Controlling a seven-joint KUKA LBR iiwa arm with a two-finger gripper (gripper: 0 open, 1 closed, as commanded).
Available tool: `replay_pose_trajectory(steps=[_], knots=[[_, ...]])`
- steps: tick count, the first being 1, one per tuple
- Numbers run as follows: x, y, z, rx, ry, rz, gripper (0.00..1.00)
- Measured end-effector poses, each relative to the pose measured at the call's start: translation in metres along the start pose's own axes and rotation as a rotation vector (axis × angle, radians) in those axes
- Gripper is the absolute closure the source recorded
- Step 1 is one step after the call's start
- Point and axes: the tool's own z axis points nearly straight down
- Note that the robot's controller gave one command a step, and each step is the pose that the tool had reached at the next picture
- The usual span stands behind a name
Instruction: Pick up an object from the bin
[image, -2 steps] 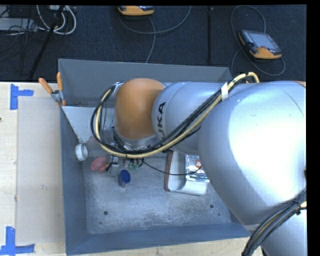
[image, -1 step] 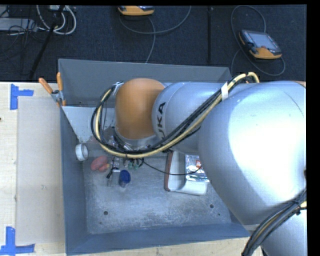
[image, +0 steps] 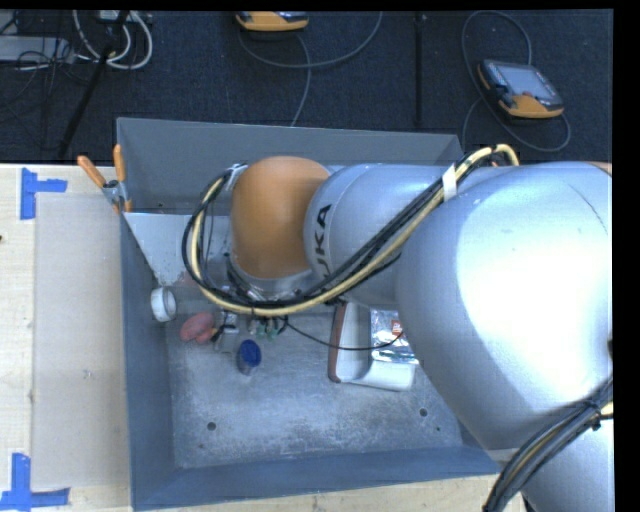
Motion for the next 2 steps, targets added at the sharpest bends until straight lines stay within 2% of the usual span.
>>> replay_pose_trajectory(steps=[1,2], knots=[[0.000,0.000,0.000,0.000,0.000,0.001,0.00],[0.012,0.034,0.000,0.000,0.000,-0.023,0.00]])
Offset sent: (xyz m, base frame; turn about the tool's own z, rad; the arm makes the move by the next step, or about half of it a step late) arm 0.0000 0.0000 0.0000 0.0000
